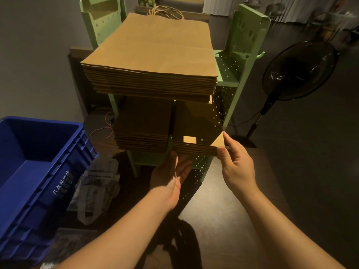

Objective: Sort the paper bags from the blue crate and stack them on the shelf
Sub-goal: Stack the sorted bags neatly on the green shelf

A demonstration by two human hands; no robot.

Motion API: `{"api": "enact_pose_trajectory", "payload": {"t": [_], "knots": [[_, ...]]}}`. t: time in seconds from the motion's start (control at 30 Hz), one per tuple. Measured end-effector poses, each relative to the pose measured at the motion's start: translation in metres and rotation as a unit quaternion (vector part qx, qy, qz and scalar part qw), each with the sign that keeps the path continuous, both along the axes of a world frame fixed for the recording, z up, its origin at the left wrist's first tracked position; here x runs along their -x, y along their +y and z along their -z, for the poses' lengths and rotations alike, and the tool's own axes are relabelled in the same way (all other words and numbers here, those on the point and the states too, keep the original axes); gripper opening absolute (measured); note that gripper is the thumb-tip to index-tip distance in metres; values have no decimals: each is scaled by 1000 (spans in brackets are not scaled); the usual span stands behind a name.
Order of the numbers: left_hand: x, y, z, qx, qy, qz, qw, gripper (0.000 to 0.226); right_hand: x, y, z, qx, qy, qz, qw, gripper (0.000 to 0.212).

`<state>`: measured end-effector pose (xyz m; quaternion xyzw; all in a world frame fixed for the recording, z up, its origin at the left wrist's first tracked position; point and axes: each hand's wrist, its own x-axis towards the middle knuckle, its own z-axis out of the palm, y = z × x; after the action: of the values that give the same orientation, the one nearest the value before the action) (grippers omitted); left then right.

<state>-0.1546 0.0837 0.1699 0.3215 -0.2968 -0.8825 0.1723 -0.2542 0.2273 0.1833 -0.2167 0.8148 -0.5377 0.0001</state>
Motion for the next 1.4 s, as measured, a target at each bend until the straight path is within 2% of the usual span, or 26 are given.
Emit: {"api": "enact_pose_trajectory", "payload": {"t": [0.17,0.27,0.3,0.4,0.53,0.77,0.93,1.07,1.17,1.23,1.3,1.4], "knots": [[1,-5,-5,-36,32,6,999,20,4,2,7,6,-24,5,1000,54],[4,-4,-9,-48,34,3,998,54,3,0,6,15,-49,6,999,56],[4,-4,-9,-53,33,-2,998,53,3,0,6,19,-62,4,998,55],[6,-3,-7,-68,23,-15,997,31,3,0,6,26,-84,-3,996,48],[4,0,-11,-80,19,-19,996,19,6,2,9,10,-91,-15,996,44],[4,0,-14,-99,1,-26,995,16,9,4,13,14,-96,-13,995,43],[-1,1,-12,-57,9,-16,998,18,4,4,12,111,-157,-20,981,47],[-3,3,-19,-22,24,2,999,50,6,-5,-3,168,-211,11,963,59],[6,4,-29,-12,-5,23,1000,68,7,-18,-12,153,-197,44,967,46],[13,3,-35,-14,-36,26,999,61,5,-23,-11,132,-180,65,973,30],[17,3,-36,-15,-57,27,998,49,1,-27,-8,93,-144,67,983,34],[18,7,-37,-13,-52,23,998,44,-9,-32,-4,31,-99,57,993,55]]}}
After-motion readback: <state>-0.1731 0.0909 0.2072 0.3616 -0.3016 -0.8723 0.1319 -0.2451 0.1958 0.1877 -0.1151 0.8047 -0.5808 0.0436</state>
